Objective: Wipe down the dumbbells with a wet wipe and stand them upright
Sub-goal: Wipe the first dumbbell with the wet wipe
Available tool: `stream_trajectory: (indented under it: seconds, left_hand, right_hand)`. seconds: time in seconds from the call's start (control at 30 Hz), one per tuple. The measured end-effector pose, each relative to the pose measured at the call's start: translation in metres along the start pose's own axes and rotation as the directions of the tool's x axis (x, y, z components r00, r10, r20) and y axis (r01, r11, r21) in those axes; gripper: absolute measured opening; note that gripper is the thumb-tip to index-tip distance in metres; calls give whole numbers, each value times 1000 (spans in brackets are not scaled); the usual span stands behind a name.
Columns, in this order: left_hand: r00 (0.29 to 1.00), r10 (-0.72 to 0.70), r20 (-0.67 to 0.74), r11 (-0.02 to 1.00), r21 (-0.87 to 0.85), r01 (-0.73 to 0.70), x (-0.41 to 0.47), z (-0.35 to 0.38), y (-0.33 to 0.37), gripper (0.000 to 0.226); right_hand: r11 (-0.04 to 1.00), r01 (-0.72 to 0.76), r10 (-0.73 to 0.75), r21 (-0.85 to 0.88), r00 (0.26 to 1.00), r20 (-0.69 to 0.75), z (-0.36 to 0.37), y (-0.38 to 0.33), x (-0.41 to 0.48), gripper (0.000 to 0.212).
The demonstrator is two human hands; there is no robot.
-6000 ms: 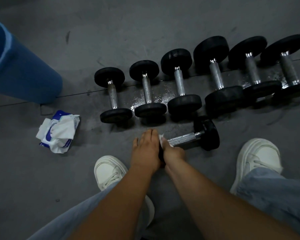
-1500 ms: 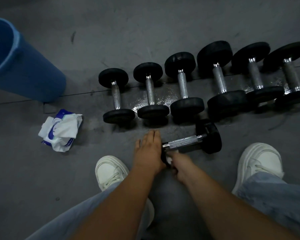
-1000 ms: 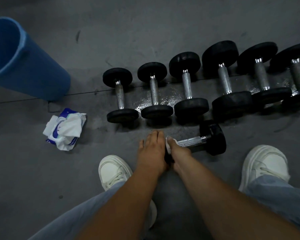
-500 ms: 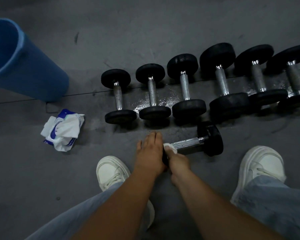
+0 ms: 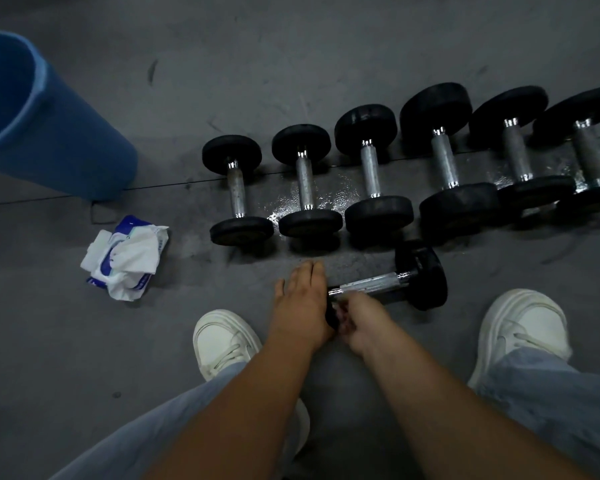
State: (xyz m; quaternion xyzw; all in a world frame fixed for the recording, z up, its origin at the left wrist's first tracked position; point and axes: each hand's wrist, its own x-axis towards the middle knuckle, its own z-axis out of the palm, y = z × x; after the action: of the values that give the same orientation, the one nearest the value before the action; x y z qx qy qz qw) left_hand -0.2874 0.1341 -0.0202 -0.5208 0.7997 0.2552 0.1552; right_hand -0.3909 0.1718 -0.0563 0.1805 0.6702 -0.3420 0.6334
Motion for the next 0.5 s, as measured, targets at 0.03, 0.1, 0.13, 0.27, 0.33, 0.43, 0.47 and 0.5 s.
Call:
stream_trajectory:
  seconds: [0.03,0.1,0.13,0.27,0.33,0.43,0.47,0.5]
  left_hand:
    - [1000,-1,-3,1000,-1,1,1,0,0,107]
    - [1000,-2,-8,1000,-2,1,3,-1,0,108]
    - [1000,-2,-9,1000,-1,2,3,-2,0,110]
    - [1000,-6,-10,1000,-9,6,3,1,0,110]
    - [1000,-7,-20,1000,-13,6,1,2,0,107]
    - [1000,-9,-22,1000,-25,9,1,-2,2,105]
    - [1000,-10,-23,1000,-22,10,0,-3,2,103]
    - [1000,-12,-25,1000,-16,12,0,-4,3,102]
  right_hand:
    - [999,-39,38,19,998,43,-1,-4,0,29]
    - [993,-104,96,58,987,128,-7,-4,-6,29]
    - [992,-112,103,61,985,137,-11,1,-6,27]
    - [1000,-25,24,11,997,76,-5,13,3,22]
    - [1000,21,-22,12,998,63,4,11,2,24]
    - [995,74,-72,59,996,-44,18,6,3,29]
    - [994,91,-84,67,992,-93,21,5,6,38]
    - [992,110,-101,64,986,-131,23,5,5,44]
